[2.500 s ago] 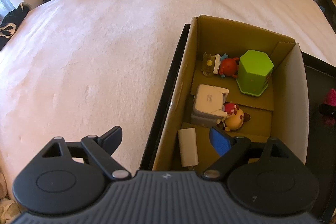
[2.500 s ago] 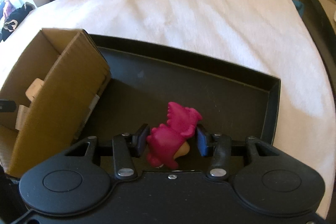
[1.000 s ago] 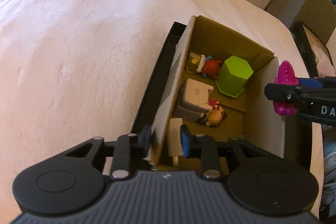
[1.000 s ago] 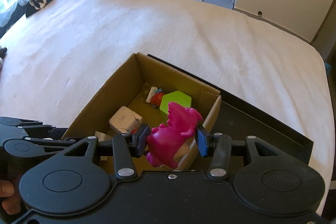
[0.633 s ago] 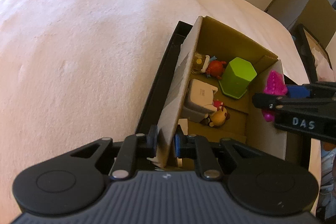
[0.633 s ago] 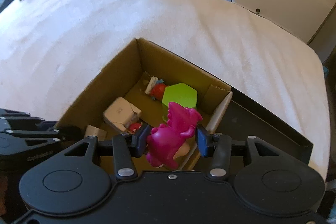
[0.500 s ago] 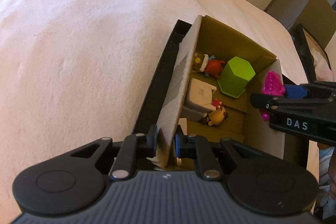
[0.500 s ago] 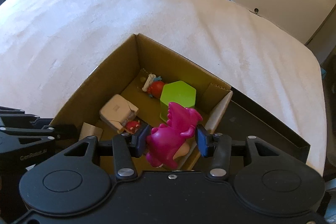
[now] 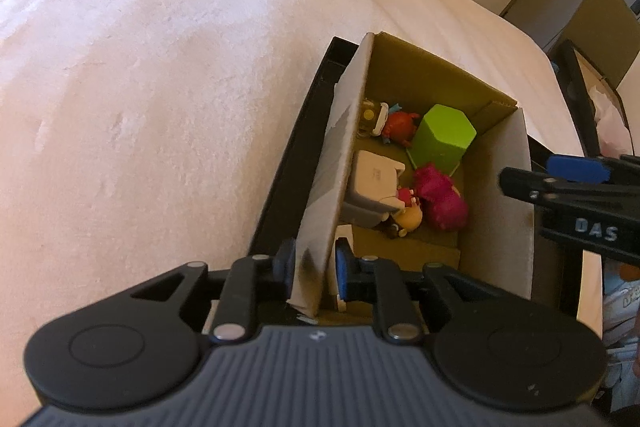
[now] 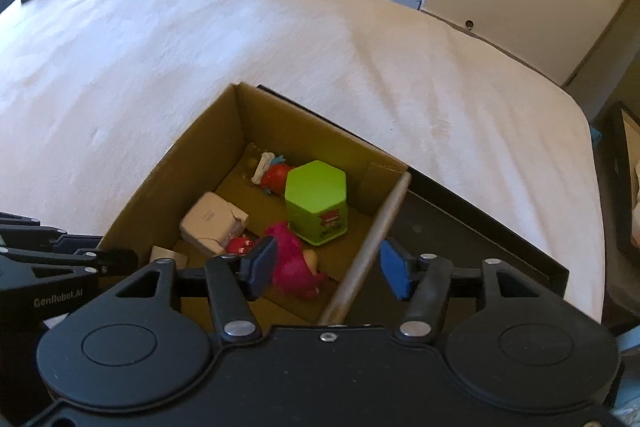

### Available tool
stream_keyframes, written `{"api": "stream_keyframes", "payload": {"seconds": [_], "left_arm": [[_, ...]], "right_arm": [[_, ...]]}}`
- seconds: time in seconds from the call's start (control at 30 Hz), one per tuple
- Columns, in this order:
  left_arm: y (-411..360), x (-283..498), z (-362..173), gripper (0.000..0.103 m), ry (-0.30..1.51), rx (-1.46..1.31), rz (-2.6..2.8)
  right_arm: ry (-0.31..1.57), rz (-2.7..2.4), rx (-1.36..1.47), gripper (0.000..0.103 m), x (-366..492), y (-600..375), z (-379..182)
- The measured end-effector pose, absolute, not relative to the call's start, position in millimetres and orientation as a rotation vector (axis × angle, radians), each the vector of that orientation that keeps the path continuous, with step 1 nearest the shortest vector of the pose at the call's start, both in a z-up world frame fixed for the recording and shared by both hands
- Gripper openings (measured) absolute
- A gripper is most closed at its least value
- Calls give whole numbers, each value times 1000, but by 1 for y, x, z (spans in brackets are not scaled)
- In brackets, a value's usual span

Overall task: Organize rigid objects
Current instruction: 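Carry the pink doll with the right gripper into the box and release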

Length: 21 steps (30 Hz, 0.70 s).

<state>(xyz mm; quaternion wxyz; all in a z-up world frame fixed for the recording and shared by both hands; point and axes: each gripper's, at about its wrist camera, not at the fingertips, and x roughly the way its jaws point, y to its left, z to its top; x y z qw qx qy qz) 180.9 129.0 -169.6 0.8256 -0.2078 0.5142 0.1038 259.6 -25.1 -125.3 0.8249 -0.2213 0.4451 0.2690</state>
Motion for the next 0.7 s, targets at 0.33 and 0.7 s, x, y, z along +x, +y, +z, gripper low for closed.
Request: {"api": "stream_keyframes", "payload": {"seconds": [0.33, 0.7], "left_arm": [[124, 176, -137, 22, 1061, -406, 201], [106, 156, -98, 50, 1019, -358, 180]], "right_arm": [[959, 564, -305, 57, 258, -64, -99], [952, 517, -116, 60, 231, -118, -81]]}}
